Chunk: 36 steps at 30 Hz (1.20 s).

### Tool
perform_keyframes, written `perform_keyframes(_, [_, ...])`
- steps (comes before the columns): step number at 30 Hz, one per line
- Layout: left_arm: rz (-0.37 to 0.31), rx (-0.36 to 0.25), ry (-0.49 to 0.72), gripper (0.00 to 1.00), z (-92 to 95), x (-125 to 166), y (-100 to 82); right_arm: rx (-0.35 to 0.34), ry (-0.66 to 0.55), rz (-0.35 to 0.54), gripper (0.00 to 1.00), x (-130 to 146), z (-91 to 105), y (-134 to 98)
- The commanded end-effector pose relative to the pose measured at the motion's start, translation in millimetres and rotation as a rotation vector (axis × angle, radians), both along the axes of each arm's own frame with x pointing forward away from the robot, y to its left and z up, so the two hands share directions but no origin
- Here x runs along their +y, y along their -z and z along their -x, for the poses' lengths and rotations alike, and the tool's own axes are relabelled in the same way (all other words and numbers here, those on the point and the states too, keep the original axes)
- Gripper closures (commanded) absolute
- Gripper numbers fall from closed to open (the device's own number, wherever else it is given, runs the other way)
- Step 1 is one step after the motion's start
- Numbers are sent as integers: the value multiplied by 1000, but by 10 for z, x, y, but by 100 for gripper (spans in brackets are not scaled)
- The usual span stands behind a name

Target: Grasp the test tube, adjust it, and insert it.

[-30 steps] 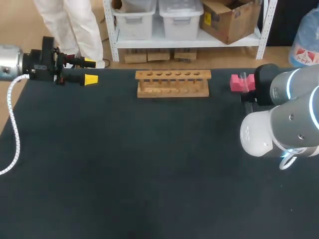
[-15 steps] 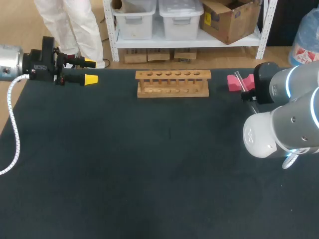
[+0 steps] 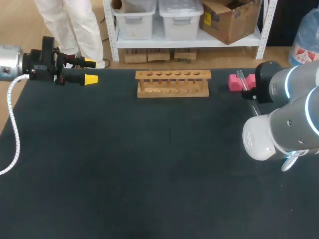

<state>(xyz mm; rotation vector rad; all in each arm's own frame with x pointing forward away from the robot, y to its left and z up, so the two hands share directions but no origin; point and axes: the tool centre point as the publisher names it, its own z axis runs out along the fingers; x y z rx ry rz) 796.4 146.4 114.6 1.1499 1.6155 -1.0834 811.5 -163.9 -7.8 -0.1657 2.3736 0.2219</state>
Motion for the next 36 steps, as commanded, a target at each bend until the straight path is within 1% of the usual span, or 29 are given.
perform_keyframes(1, [2,-2,1,0,-5,2,12,-7,22,15,100,28,34,-59])
perform_keyframes(5, [2,-2,1,0,-5,2,12,-18,47,15,100,39,61,-149])
perform_keyframes(10, [2,-2,1,0,-5,2,12,-35,74,16,100,97,132,-355])
perform_keyframes(15, [2,-2,1,0,-5,2,12,-40,89,16,100,231,231,-612])
perform_keyframes(22, [2,-2,1,0,-5,2,12,-46,102,22,100,498,345,-934])
perform_keyframes(29, [2,-2,1,0,-5,2,12,-67,105,32,100,797,379,-1202])
perform_keyframes(33, [2,-2,1,0,-5,2,12,-64,82,61,100,1025,380,-1283])
perform_keyframes(36, [2,-2,1,0,-5,2,12,-56,62,71,100,1194,368,-1296])
